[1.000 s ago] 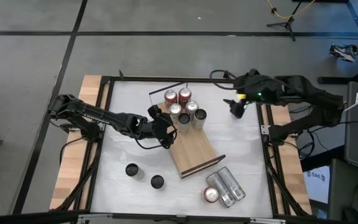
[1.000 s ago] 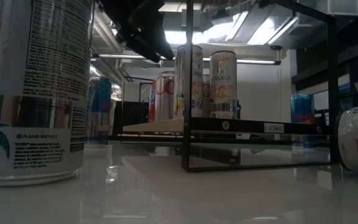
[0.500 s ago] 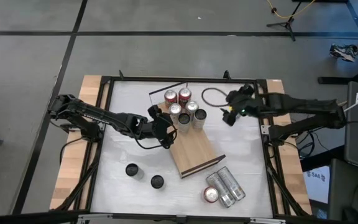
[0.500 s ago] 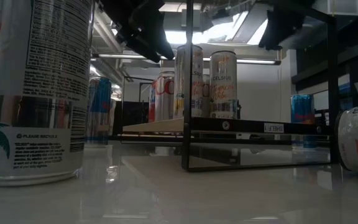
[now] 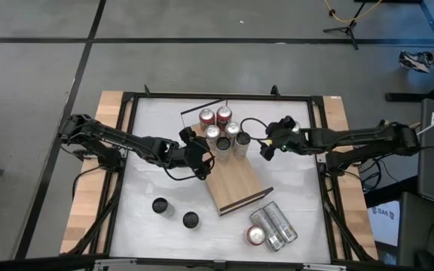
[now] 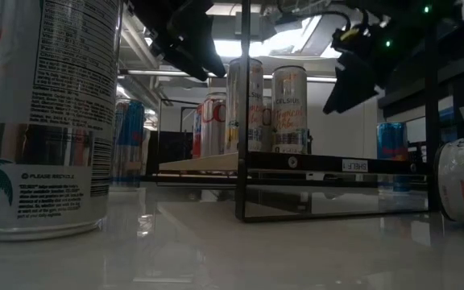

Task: Place canned beverage on shelf
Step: Adjust the yellow can on the shelf

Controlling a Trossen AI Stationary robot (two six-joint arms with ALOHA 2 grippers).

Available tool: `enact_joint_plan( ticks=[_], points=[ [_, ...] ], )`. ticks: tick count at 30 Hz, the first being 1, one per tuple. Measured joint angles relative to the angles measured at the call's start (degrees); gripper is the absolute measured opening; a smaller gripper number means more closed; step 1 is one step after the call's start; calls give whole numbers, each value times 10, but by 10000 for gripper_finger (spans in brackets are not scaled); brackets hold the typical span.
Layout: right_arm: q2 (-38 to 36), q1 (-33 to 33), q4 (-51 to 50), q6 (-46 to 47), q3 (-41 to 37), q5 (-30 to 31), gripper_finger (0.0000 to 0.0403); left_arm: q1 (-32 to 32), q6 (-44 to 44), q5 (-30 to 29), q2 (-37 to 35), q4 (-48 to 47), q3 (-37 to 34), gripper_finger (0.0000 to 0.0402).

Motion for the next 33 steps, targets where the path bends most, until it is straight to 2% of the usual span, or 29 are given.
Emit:
enact_joint_plan(
  ticks=[9,21,33],
  points=[
    [2,0,148,0,-78,22,381,0,0,0,0,0,0,352],
    [84,0,230,0,-87,36,381,0,1,0,0,0,0,352],
    [152,0,318,0,-87,-16,381,0,1,0,0,0,0,352]
  ],
)
